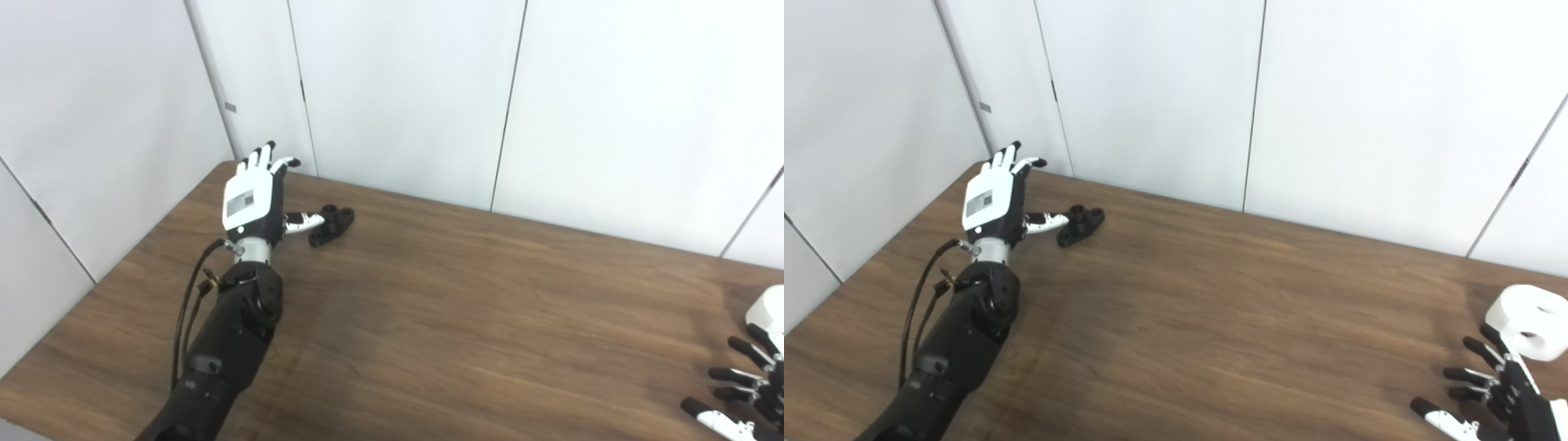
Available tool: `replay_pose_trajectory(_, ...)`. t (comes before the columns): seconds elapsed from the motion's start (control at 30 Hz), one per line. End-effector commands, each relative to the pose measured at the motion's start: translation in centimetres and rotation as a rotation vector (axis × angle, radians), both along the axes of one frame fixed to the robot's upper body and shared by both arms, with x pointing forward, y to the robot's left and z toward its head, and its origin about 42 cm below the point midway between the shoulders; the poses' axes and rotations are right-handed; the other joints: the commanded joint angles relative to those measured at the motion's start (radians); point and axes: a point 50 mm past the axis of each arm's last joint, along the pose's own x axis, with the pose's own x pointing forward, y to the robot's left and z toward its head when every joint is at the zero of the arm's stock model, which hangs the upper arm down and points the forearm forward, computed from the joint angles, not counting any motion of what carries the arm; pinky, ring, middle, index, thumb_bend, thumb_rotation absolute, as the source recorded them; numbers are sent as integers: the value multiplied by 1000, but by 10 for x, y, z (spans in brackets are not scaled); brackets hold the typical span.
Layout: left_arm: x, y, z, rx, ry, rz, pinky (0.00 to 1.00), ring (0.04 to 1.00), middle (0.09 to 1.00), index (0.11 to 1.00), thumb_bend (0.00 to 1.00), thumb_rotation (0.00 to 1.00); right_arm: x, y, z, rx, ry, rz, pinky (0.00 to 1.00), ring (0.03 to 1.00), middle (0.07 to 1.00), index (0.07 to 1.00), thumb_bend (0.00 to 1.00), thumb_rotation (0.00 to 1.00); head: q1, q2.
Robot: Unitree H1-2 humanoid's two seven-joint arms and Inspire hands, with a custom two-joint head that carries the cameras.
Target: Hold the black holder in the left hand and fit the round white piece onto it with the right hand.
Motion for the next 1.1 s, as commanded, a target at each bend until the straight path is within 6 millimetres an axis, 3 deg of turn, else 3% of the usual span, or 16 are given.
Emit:
replay_pose_trajectory(0.0, 11, 12, 27, 5, -58, 24, 1000, 1000, 1000, 830, 989, 408, 2, -8, 15, -20, -60, -3, 704, 644, 843, 901, 676, 14, -1, 1)
replay_pose_trajectory(0.07, 11, 12, 24, -35, -51, 29, 1000, 1000, 1000, 838, 999, 434, 1, -8, 16, -24, -60, -5, 711, 647, 846, 901, 674, 18, -1, 1)
replay_pose_trajectory(0.17, 14, 12, 19, -101, -31, 40, 1000, 1000, 1000, 830, 1000, 390, 2, -9, 16, -39, -60, -7, 640, 649, 841, 899, 677, 44, 0, 3)
replay_pose_trajectory(0.3, 18, 10, 12, -155, -4, 32, 1000, 1000, 1000, 797, 1000, 394, 1, -10, 16, -36, -57, -8, 660, 649, 844, 898, 673, 44, 0, 4)
replay_pose_trajectory(0.47, 22, 5, 4, -136, 68, 21, 1000, 1000, 1000, 750, 1000, 432, 1, -10, 16, -47, -57, -8, 641, 647, 840, 897, 667, 59, 1, 4)
replay_pose_trajectory(0.8, 23, -3, -4, -143, 162, -30, 1000, 1000, 1000, 723, 1000, 397, -1, -12, 14, -42, -59, -4, 642, 631, 824, 886, 659, 30, -2, 13)
replay_pose_trajectory(1.07, 22, -9, -16, -114, 183, -40, 1000, 1000, 1000, 719, 1000, 340, -3, -13, 15, -52, -57, -8, 603, 629, 821, 878, 676, 62, -6, 19)
